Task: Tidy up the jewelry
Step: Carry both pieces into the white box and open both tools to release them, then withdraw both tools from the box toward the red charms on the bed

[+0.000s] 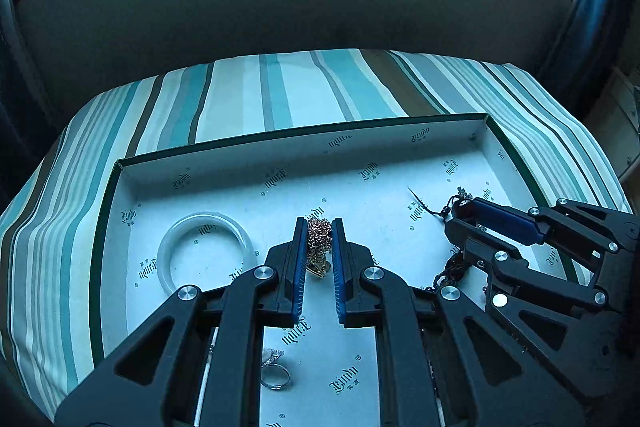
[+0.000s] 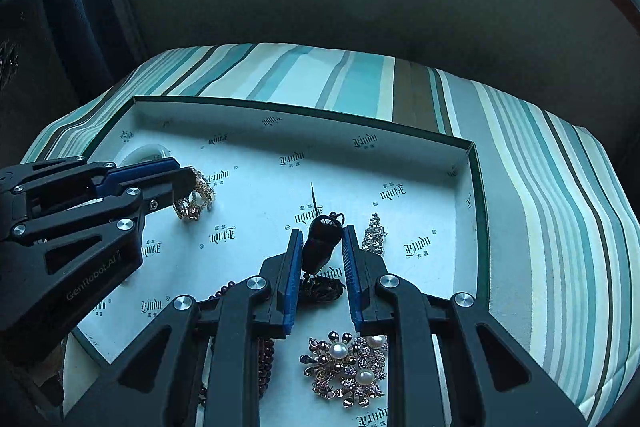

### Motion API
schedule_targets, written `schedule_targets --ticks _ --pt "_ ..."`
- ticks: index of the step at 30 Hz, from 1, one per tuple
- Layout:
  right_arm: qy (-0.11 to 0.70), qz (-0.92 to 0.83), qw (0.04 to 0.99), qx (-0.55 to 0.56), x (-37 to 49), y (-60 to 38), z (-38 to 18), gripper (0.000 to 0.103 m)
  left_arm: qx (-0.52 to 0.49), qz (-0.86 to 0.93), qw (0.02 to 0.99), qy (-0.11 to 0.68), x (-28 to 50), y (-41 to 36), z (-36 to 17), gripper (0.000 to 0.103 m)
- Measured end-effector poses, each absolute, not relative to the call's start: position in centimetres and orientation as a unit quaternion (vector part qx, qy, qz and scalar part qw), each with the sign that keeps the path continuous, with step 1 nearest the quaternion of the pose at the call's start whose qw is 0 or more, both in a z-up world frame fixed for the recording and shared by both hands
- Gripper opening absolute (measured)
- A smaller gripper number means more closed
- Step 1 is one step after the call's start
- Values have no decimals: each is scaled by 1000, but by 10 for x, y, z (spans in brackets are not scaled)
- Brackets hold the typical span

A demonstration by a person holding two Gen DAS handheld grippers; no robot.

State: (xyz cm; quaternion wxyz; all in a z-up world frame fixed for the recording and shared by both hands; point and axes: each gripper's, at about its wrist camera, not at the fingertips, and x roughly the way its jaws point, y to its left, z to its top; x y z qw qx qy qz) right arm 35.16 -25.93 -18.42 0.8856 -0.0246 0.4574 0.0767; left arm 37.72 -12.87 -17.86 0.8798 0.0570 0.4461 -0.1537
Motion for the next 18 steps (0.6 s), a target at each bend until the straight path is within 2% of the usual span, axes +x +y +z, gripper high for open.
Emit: schedule_targets --ticks 3,5,6,8,9,18 --pt "463 76 883 -22 353 -259 -191 21 63 -152 874 456 379 -131 -185 12" --pt "466 74 881 -18 353 -260 -193 26 65 -149 874 459 378 -130 -187 13" --pt "466 73 882 -15 353 -260 -193 29 63 -149 873 459 379 -130 -188 18" --pt "465 71 882 -10 353 -261 -194 42 59 -147 874 459 379 -129 -188 31" --pt "464 70 883 -10 352 -261 -194 43 56 -147 874 459 379 -128 -188 38" --pt "440 66 896 -14 337 -261 -175 43 57 -142 882 446 367 -122 -175 46"
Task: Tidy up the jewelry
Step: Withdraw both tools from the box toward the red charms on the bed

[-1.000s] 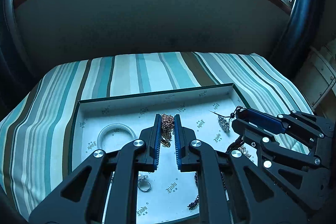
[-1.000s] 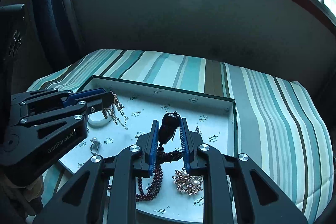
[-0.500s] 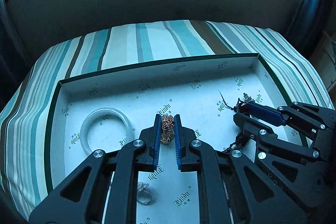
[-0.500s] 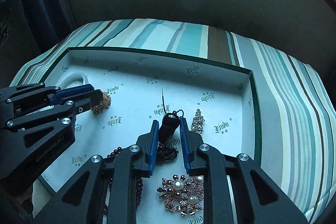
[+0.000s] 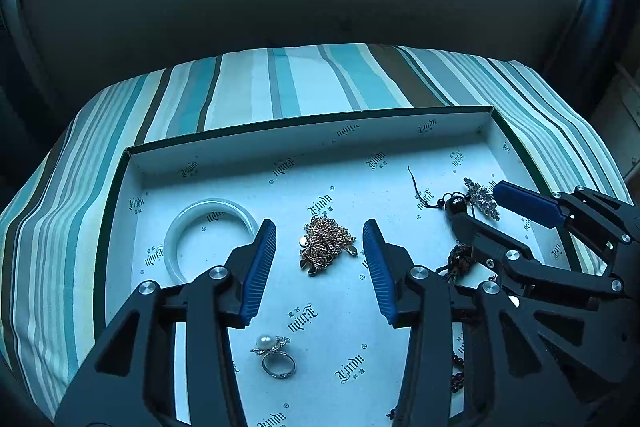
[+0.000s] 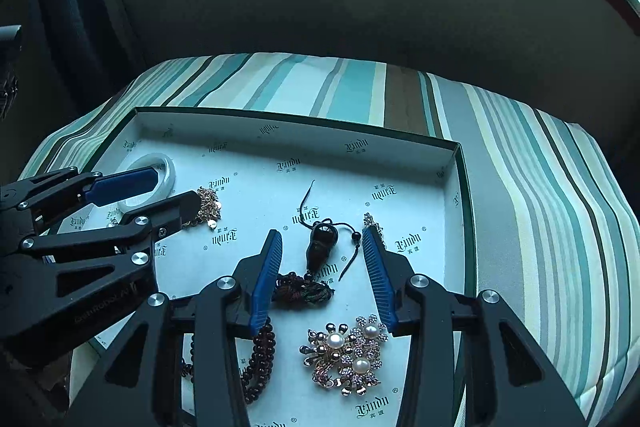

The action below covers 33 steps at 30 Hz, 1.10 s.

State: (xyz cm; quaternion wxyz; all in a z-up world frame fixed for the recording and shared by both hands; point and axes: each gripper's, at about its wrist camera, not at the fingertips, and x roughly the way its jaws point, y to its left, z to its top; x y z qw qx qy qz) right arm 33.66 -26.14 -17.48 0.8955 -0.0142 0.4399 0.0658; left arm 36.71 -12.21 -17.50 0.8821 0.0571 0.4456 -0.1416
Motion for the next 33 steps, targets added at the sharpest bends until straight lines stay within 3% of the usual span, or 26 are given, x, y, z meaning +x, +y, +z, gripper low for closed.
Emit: schedule_targets --ticks 14,33 --pt "430 57 901 -19 255 -267 -151 43 66 -118 901 412 295 -101 -140 52" --pt "473 53 879 -17 173 -277 -174 43 62 -78 886 453 215 -62 -167 58"
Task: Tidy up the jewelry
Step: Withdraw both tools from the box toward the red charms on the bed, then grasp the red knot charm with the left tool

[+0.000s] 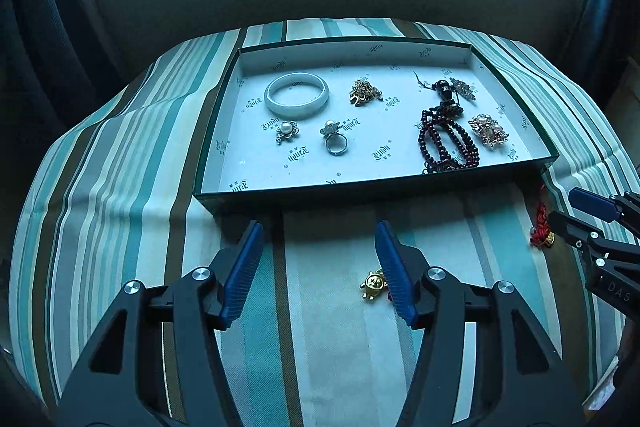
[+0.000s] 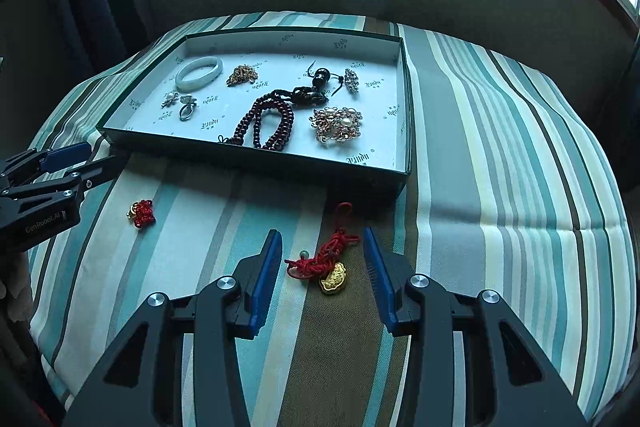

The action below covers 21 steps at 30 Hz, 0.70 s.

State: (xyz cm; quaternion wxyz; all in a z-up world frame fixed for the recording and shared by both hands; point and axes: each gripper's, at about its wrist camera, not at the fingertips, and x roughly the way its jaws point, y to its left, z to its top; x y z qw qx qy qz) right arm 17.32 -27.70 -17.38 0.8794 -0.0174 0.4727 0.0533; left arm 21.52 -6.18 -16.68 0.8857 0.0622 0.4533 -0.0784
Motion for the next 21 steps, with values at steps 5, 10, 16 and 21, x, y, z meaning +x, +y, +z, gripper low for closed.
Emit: schedule_targets --ticks 5,10,16,21 --pt "477 57 877 -17 168 -277 -176 43 62 -79 877 470 201 -61 -178 58" --pt "476 58 878 -13 166 -281 -175 43 67 -90 873 475 197 -70 -182 58" --pt "479 56 876 -13 165 -285 -177 43 78 -101 871 473 197 -85 -182 58" --pt "484 52 873 -10 164 -292 -181 43 87 -103 865 483 202 -93 -193 58"
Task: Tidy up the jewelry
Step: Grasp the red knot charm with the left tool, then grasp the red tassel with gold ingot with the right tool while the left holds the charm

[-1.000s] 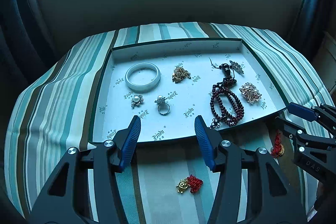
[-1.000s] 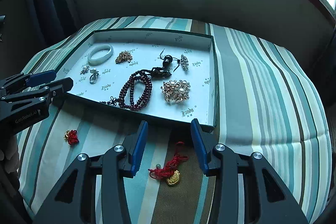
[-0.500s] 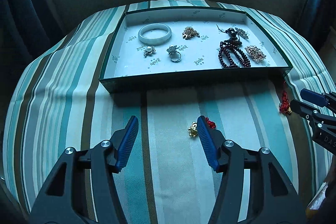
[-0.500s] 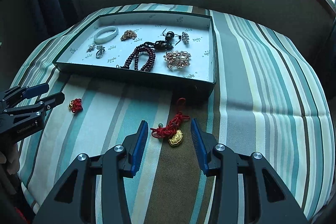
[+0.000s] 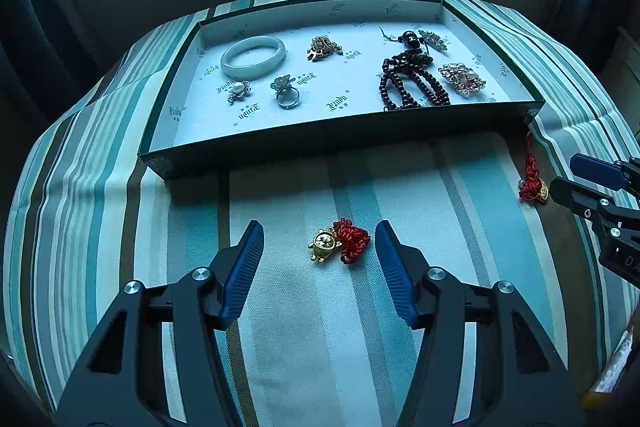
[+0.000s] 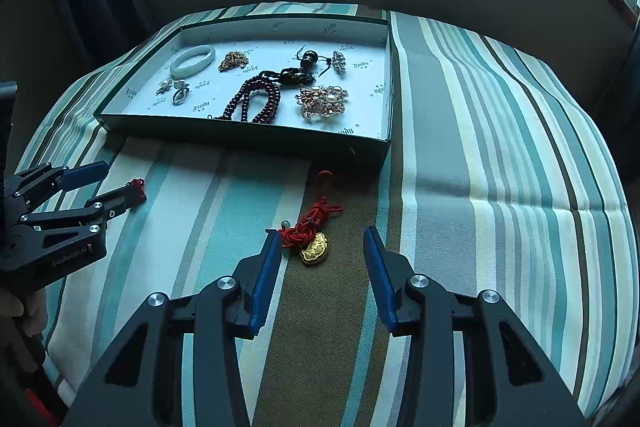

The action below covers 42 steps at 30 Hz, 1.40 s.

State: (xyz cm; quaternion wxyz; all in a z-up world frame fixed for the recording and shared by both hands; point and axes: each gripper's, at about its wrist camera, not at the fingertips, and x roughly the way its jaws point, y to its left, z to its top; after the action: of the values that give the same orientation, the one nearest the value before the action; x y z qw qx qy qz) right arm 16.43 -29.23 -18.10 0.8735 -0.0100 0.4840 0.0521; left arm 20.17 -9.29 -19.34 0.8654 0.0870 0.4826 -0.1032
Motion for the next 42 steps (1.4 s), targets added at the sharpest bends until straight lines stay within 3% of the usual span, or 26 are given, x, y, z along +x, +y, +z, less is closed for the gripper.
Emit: schedule_targets --ticks 9,18,22,42 --pt "488 51 871 -5 164 -297 -184 43 88 -112 858 493 207 -91 -202 56" --pt "488 51 871 -6 165 -297 -184 43 88 -150 853 492 204 -95 -200 21" --pt "491 51 869 -7 165 -296 -186 43 97 -150 855 488 202 -96 -200 15" --pt "502 62 862 -19 185 -281 -199 43 110 -119 872 462 205 -71 -186 14"
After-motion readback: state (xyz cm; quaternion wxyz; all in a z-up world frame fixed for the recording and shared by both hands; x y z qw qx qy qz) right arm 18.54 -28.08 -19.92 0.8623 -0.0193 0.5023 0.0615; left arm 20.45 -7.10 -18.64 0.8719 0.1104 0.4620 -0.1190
